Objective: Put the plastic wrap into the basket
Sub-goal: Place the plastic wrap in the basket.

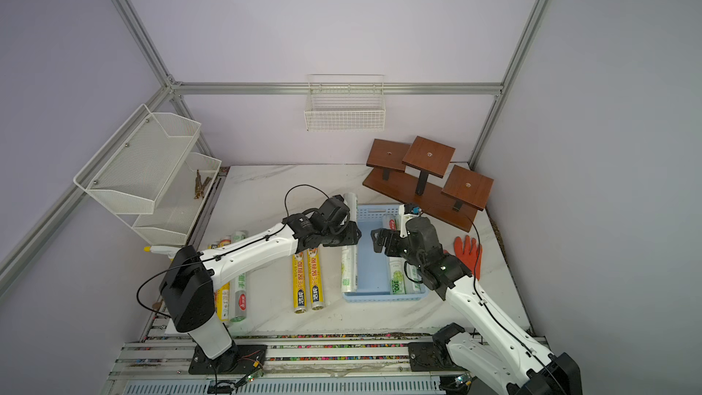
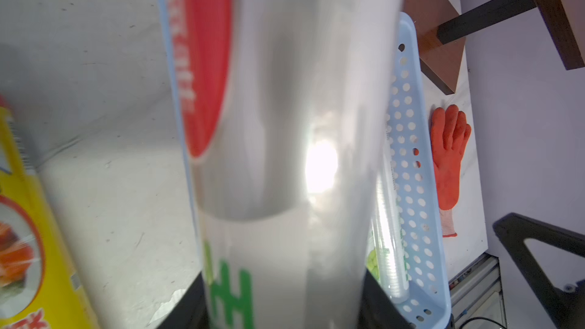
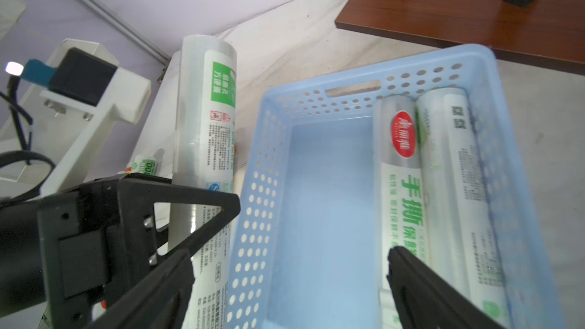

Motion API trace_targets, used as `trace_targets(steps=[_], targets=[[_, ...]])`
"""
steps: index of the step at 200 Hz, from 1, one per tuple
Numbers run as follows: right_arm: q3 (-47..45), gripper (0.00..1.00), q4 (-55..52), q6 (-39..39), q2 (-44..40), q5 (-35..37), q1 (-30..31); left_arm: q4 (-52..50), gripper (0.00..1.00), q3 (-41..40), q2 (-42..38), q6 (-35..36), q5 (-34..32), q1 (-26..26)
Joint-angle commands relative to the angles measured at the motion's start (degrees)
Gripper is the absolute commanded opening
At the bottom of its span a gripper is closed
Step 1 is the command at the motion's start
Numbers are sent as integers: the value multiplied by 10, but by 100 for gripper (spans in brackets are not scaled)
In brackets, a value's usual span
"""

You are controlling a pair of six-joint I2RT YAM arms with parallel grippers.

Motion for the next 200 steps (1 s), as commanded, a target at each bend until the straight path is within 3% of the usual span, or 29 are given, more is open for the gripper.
trace_targets(steps=[1, 33, 69, 200], targets=[[20, 100, -67, -38, -4, -86, -65, 65, 22, 53, 18, -33, 27, -7], [43, 100, -107, -12, 9, -48, -91, 66, 23, 91, 70, -57, 43, -11], [18, 99, -75, -5, 12, -99, -91, 67, 23, 108, 103, -67, 52, -11], [-5, 99, -80, 21, 68, -70, -91, 122, 24, 109, 164, -114, 114, -18]])
